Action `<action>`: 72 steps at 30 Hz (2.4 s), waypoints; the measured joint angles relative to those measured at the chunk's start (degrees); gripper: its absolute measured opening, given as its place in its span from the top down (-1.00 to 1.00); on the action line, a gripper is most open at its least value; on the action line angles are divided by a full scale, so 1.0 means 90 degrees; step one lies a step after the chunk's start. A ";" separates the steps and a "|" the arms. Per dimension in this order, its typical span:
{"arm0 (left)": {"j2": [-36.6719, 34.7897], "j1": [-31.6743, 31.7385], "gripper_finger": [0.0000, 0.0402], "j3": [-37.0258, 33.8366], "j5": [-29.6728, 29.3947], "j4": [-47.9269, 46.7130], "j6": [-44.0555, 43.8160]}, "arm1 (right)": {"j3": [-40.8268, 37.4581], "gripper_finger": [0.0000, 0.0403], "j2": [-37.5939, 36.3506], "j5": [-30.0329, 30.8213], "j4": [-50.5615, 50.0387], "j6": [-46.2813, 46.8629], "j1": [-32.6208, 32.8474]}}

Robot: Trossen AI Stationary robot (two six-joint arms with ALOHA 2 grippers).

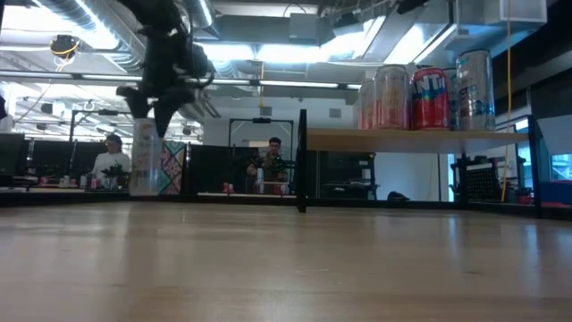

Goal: Place canned beverage on shelf
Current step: Put the top white yellow soda can on the shelf

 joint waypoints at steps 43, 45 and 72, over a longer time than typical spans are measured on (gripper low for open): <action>0.0060 -0.6911 -0.17 0.1955 0.0152 0.1182 -0.1646 | -0.3251 -0.59 0.0104 -0.1332 0.3588 0.2043 0.1544; 0.0180 -0.7077 -0.17 0.1955 0.0194 0.1176 -0.1621 | -0.3556 -0.59 0.0208 -0.1251 0.4175 0.2195 0.1723; 0.0557 -0.7669 -0.17 0.1935 -0.0337 0.2657 -0.1003 | -0.4039 0.56 0.2176 -0.0789 0.7486 0.3172 0.2803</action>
